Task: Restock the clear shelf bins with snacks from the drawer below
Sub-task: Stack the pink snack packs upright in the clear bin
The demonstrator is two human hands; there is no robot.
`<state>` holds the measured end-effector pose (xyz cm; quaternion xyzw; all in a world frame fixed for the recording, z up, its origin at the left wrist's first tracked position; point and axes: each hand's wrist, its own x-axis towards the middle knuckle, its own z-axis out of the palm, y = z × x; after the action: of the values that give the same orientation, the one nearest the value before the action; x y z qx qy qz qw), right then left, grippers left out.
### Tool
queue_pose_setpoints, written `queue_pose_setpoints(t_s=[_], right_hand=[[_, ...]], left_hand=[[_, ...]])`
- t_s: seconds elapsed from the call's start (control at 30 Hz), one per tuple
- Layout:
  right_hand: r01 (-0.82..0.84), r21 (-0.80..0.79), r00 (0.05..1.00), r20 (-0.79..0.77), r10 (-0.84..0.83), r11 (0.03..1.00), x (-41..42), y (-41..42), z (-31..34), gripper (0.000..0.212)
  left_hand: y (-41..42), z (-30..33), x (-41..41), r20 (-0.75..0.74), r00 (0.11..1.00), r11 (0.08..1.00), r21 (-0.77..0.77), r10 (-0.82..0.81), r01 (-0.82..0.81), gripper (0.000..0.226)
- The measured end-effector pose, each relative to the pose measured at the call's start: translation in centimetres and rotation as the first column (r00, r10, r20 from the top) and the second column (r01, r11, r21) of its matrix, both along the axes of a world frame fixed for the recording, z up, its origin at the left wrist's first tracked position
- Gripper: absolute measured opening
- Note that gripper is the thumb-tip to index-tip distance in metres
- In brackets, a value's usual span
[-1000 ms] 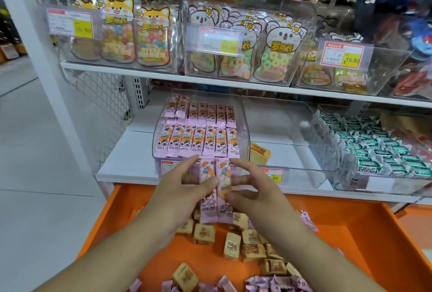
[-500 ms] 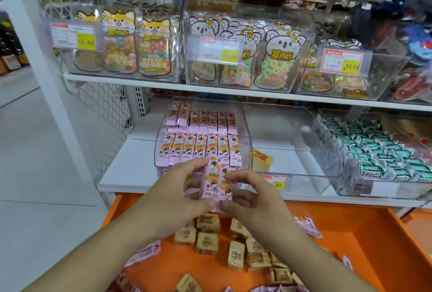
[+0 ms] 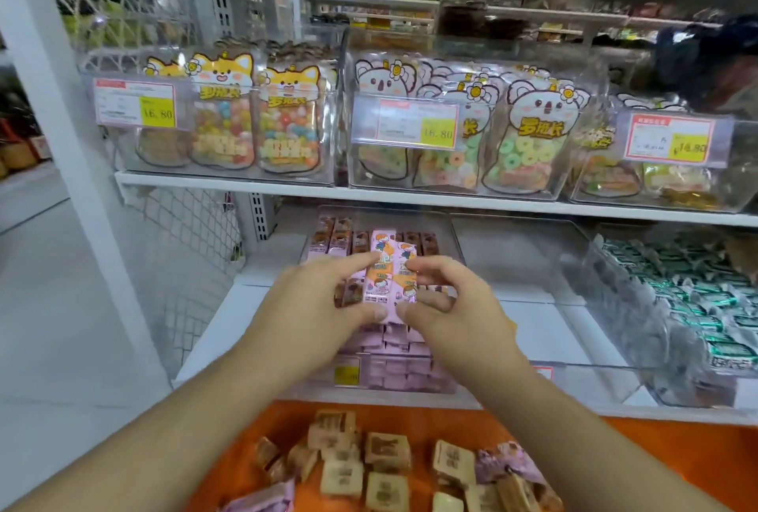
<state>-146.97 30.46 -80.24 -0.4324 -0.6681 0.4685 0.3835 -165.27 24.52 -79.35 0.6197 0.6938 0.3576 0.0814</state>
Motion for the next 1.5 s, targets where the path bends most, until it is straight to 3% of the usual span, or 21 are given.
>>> queue_pose_setpoints(t_s=[0.2, 0.33, 0.43, 0.6, 0.8, 1.0, 1.23, 1.4, 1.5], right_hand=[[0.027, 0.084, 0.978, 0.202, -0.044, 0.996, -5.0, 9.3, -0.7, 0.021], [-0.009, 0.224, 0.912, 0.402, -0.084, 0.975, -7.0, 12.7, -1.3, 0.014], [-0.045, 0.286, 0.883, 0.46, -0.096, 0.957, -7.5, 14.2, -2.6, 0.025], [-0.123, 0.386, 0.817, 0.562, -0.128, 0.914, -7.3, 14.6, -3.5, 0.03], [-0.078, 0.486, 0.785, 0.568, -0.247, 0.87, -8.3, 15.0, -4.5, 0.046], [-0.089, 0.401, 0.79, 0.585, -0.181, 0.912, -7.7, 14.9, -4.5, 0.059], [-0.147, 0.317, 0.828, 0.558, -0.058, 0.937, -4.6, 11.3, -2.4, 0.052], [-0.19, 0.351, 0.827, 0.56, -0.043, 0.917, -0.5, 6.1, -1.0, 0.048], [-0.141, 0.303, 0.867, 0.498, -0.03, 0.943, 3.3, 2.7, -0.4, 0.047]], left_hand=[[7.9, 0.0, -3.7, -0.178, 0.98, 0.993, -0.064, 0.089, -0.102, 0.039], [11.4, -1.5, -5.2, -0.341, 0.924, 0.966, -0.126, 0.173, -0.227, 0.054], [12.4, -2.5, -5.4, -0.386, 0.916, 0.983, -0.097, 0.105, -0.154, 0.052], [13.3, -3.6, -5.9, -0.388, 0.92, 0.994, -0.058, 0.059, -0.088, 0.047], [13.5, -3.5, -6.1, -0.358, 0.933, 0.988, -0.122, 0.047, -0.097, 0.05], [12.6, -3.5, -6.3, -0.338, 0.941, 0.991, -0.121, 0.012, -0.056, 0.044], [8.9, -3.1, -4.5, -0.336, 0.941, 0.995, -0.075, 0.033, -0.061, 0.044], [4.0, -2.7, -1.1, -0.173, 0.983, 0.998, -0.041, -0.063, 0.057, 0.067], [1.1, -2.5, 1.5, -0.112, 0.989, 0.995, -0.02, -0.102, 0.1, 0.062]])
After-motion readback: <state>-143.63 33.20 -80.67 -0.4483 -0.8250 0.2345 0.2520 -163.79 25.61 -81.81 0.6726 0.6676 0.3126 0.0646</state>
